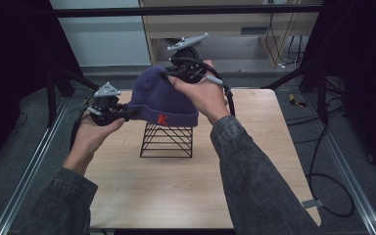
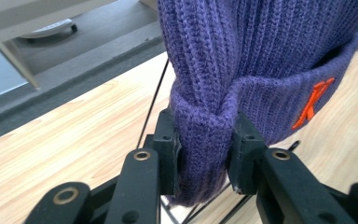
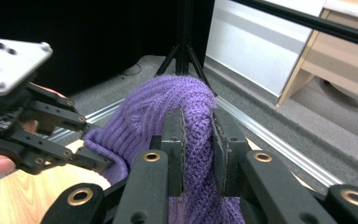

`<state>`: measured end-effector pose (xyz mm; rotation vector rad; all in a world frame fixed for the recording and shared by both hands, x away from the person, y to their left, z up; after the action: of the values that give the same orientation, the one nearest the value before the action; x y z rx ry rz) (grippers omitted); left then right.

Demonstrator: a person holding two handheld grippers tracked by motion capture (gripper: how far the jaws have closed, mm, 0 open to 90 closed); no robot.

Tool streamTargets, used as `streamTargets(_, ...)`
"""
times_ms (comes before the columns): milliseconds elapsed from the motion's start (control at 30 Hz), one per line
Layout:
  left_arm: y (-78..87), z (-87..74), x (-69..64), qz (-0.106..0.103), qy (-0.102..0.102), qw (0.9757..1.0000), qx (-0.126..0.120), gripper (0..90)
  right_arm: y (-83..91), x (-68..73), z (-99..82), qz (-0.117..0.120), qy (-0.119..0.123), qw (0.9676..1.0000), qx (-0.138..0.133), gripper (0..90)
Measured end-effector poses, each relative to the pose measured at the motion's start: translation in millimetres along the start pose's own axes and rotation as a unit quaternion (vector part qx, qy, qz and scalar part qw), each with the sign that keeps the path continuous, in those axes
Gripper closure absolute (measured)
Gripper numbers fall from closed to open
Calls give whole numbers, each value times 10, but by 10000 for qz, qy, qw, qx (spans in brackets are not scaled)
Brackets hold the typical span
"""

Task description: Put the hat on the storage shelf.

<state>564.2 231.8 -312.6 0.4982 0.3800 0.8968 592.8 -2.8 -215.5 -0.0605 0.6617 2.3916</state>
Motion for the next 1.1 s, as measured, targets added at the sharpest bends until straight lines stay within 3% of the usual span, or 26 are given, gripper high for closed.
streamTargets(233, -105, -162, 100, -3, 302, 9995, -71, 694, -160, -41, -149, 23, -97, 9998, 180, 765)
streamTargets(633, -183, -334, 95, -96, 175, 9997, 161, 691, -238, 64, -275, 113, 27, 9991, 398, 761)
streamTargets(933, -255, -452, 90, -153, 277, 9993, 180, 690, -243, 118, -392, 208, 62, 9985, 504, 761)
streamTargets(1100, -268, -471, 73, -38, 193, 9996, 216, 690, -264, 140, -404, 202, 98, 9983, 530, 759)
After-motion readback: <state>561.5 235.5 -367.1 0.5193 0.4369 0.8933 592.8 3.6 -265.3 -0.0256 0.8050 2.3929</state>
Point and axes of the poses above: each handheld gripper's, and its own axes: y roughly backward along the jaws, z roughly out of its top, x roughly to its left, the point moved 2 cm from there along -y, roughly forward along the jaws, and after that the axes turned 11 degrees about y, right-handed, at the moved point
